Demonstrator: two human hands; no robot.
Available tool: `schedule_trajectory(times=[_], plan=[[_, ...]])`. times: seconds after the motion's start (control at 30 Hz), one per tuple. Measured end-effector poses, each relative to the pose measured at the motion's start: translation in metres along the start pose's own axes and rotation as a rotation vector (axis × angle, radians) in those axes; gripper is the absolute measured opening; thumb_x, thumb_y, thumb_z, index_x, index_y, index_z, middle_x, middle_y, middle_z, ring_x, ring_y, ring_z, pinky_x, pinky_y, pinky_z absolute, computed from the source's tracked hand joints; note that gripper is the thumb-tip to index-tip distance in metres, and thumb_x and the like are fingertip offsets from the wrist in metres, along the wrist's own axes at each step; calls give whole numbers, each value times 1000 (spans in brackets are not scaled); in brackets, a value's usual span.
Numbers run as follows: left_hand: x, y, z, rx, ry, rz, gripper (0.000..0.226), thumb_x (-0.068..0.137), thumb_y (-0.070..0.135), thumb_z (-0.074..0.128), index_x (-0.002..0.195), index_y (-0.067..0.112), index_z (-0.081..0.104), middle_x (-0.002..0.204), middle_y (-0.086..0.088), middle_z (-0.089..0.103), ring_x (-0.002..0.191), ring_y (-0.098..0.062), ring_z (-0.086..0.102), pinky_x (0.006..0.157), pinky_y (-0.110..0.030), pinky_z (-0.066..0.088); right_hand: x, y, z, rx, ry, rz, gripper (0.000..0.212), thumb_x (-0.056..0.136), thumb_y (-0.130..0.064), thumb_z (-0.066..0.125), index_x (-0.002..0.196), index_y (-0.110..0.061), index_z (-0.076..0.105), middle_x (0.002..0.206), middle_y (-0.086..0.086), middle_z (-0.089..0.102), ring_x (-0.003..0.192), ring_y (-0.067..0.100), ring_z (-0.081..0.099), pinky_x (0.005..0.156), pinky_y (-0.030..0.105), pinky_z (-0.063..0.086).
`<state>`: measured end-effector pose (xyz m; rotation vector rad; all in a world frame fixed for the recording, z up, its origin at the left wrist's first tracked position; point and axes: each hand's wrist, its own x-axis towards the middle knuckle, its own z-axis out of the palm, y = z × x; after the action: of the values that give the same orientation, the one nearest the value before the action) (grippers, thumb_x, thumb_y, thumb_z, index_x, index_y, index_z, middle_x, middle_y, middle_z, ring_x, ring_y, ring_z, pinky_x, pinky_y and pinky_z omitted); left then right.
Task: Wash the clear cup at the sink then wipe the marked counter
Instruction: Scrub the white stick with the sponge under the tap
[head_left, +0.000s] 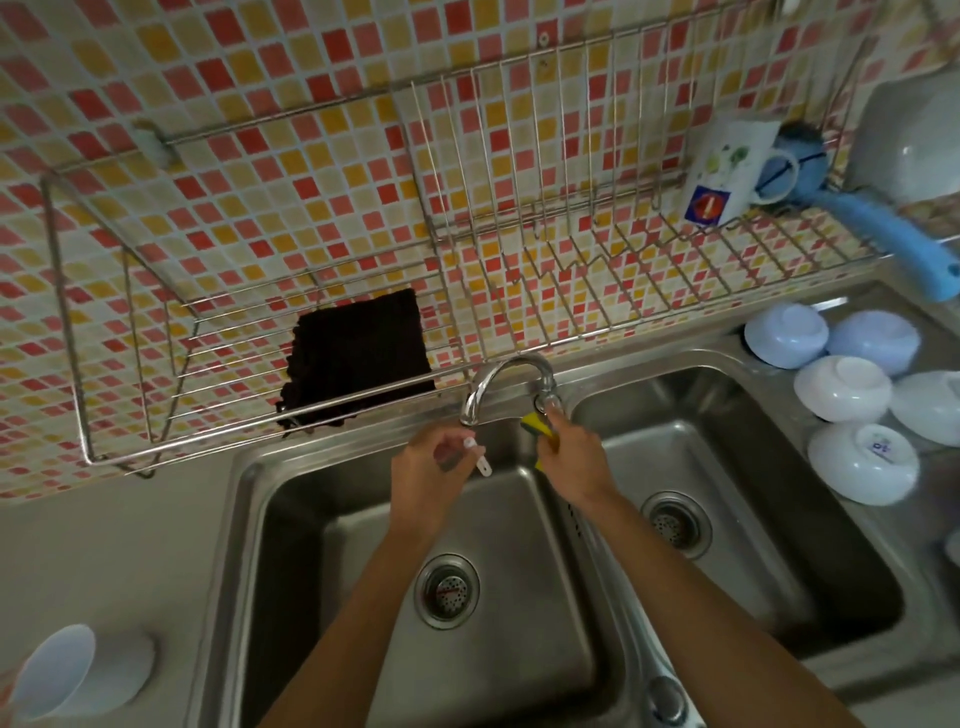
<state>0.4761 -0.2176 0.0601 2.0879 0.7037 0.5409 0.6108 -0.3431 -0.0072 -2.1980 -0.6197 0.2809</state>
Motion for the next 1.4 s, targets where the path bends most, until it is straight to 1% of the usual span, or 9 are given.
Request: schedule_trajectory(times=[0.2, 0.37, 0.47, 0.6, 0.73, 0.9, 1.0, 1.2, 1.4], plan=[[2, 3, 2, -30, -2, -6, 16, 79, 13, 77, 93, 14, 71, 88, 5, 72, 81, 0, 67, 74, -6, 48, -2, -3, -2, -35, -16, -11, 47, 95, -14, 51, 141, -12, 42, 100, 15, 67, 86, 27, 63, 77, 26, 44], [6, 8, 3, -40, 18, -43, 13, 80, 14, 76, 92, 11, 71, 84, 4, 71, 77, -2, 65, 70, -5, 47, -1, -2, -1, -83, -23, -13, 46, 95, -13, 50, 141, -13, 43, 100, 17, 67, 90, 31, 64, 86, 40, 53], [6, 7, 2, -65, 16, -43, 13, 80, 13, 75, 93, 12, 71, 84, 5, 71, 77, -2, 66, 73, -8, 48, -2, -3, 1, -45, -24, -5, 48, 95, -13, 50, 142, -14, 40, 97, 15, 66, 86, 28, 64, 81, 33, 53], [5, 2, 2, -103, 5, -59, 12, 82, 15, 73, 94, 14, 72, 87, 4, 73, 79, -4, 68, 76, -14, 51, -10, -4, 4, 142, 36, 55, 49, 95, -14, 51, 143, -22, 40, 105, 4, 65, 79, 15, 62, 76, 32, 54], [-4, -4, -4, -165, 66, -85, 14, 82, 14, 73, 96, 18, 73, 88, 8, 74, 81, -2, 69, 78, -16, 53, -24, 0, 7, 392, 85, 161, 47, 96, -12, 51, 141, -22, 45, 119, -5, 59, 96, 11, 60, 85, 25, 47], [-6, -5, 0, -142, 19, -68, 17, 84, 12, 72, 100, 16, 74, 93, 5, 74, 84, 2, 67, 80, -13, 51, -34, 19, 18, 530, 48, 365, 44, 92, -15, 56, 136, -21, 51, 131, 5, 58, 115, 20, 57, 103, 41, 44], [-6, -2, 5, -169, 19, -64, 17, 84, 13, 71, 101, 16, 74, 94, 5, 74, 86, -1, 68, 82, -16, 52, -36, 23, 19, 629, 28, 438, 39, 92, -16, 56, 131, -22, 56, 124, 7, 62, 108, 22, 60, 98, 43, 48], [-14, -9, 0, -155, 1, -64, 20, 84, 10, 72, 102, 15, 74, 97, 4, 74, 88, -2, 69, 82, -16, 53, -39, 11, 13, 1267, -211, 678, 35, 89, -6, 39, 117, -13, 59, 102, 18, 63, 86, 29, 60, 72, 37, 50], [-35, -32, -25, -81, 123, -201, 16, 85, 15, 70, 100, 22, 72, 91, 11, 71, 81, 12, 64, 73, 0, 45, -34, -23, 31, 1249, -456, 680, 32, 91, -9, 56, 123, -13, 54, 105, 19, 64, 75, 25, 64, 56, 29, 52]])
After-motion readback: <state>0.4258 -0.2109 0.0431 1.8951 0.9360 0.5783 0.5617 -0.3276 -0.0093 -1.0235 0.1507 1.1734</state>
